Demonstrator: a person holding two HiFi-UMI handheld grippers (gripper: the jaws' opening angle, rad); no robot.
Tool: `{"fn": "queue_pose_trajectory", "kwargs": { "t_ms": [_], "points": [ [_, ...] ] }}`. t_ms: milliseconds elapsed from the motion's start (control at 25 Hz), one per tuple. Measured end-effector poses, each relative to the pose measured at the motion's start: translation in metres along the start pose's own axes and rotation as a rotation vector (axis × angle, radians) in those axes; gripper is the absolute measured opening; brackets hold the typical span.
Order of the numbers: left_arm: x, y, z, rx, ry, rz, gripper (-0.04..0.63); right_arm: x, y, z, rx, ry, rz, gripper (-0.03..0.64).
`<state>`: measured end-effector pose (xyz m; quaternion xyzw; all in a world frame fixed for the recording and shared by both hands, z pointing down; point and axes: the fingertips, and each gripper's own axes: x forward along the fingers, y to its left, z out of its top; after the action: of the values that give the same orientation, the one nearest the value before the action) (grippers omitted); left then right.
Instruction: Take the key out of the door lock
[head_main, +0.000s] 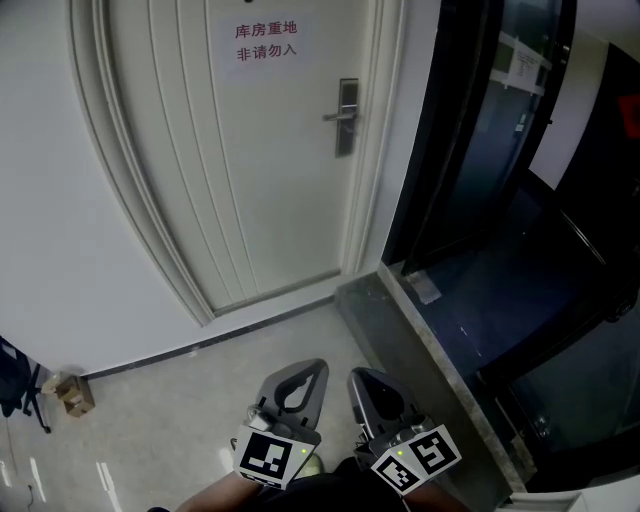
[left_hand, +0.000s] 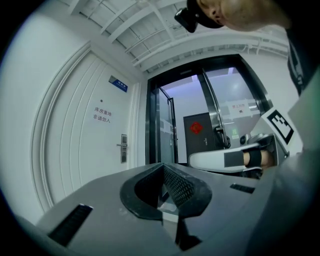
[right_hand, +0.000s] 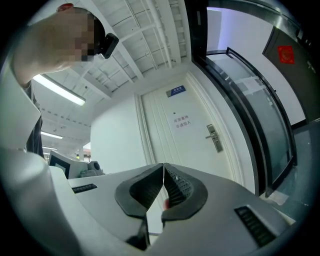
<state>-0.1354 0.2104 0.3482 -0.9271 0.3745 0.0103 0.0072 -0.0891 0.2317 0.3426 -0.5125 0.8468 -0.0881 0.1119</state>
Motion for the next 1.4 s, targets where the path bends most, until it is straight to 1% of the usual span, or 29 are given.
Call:
{"fn": "queue_pose_trajectory", "kwargs": {
  "t_ms": [120,360,560,680,760,920,1040,1160,1400],
  "points": [
    [0.02,0.018,-0.005,0.004,0.013,-0.001,0.005,0.021,-0.015,0.003,-0.008,-0.003,-0.013,0.015],
    [0.073,0.045,-0.013,0.059,0.017,0.011,0.005,0.061,-0.062,0.008,-0.009,-0.018,-0.016,0.015],
    [0.136,0.068,-0.017,0.085,0.027,0.033,0.005,0.103,-0.117,0.016,0.004,-0.016,0.003,0.015],
    [0.18,0.081,-0.012,0.103,0.03,0.053,0.005,0.128,-0.152,0.03,0.008,-0.011,0.02,0.015],
    [0.21,0.09,-0.008,0.135,0.026,0.072,0.005,0.143,-0.177,0.041,0.011,-0.013,0.036,0.015],
    [0.265,0.108,-0.001,0.232,0.028,0.101,0.005,0.168,-0.227,0.057,0.035,-0.026,0.05,0.015],
    [0.296,0.119,0.004,0.263,0.015,0.111,0.005,0.181,-0.253,0.062,0.049,-0.023,0.053,0.015],
    [0.317,0.122,0.01,0.273,0.003,0.106,0.005,0.193,-0.266,0.065,0.042,-0.017,0.064,0.015],
    [0.352,0.132,0.002,0.226,0.01,0.103,0.005,0.213,-0.286,0.069,0.038,-0.006,0.072,0.015]
  ]
}}
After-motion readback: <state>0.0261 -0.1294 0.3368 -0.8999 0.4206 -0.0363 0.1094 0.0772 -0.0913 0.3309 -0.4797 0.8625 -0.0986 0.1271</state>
